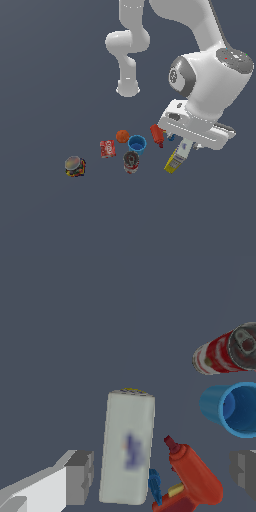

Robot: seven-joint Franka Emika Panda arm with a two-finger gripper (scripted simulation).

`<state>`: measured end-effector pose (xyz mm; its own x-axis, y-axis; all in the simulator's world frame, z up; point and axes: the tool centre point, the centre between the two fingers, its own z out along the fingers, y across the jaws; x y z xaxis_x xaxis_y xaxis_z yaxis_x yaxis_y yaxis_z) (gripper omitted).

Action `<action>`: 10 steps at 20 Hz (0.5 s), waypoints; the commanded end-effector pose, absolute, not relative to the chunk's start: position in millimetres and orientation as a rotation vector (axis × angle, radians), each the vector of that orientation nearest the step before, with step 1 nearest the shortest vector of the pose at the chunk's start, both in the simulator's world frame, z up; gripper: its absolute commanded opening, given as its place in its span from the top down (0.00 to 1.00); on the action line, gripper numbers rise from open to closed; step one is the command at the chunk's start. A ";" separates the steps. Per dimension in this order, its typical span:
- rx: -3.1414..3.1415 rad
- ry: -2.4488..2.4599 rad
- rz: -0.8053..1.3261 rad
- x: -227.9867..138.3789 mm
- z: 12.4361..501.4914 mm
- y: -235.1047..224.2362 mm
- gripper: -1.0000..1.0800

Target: Pick up a designated object from a clutter of objects.

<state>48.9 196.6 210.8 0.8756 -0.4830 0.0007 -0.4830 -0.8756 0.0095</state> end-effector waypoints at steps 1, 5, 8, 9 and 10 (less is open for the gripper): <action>3.028 -0.818 -0.001 49.6 207.2 204.2 0.04; 3.023 -0.852 0.000 50.0 203.5 211.7 0.04; 3.021 -0.862 0.000 50.1 202.4 214.1 0.04; 3.021 -0.862 0.000 50.0 202.3 214.5 0.04; 3.022 -0.857 -0.001 49.9 202.6 213.6 0.04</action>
<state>49.7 213.9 202.5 0.8513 -0.5246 -0.0004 -0.5246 -0.8513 0.0009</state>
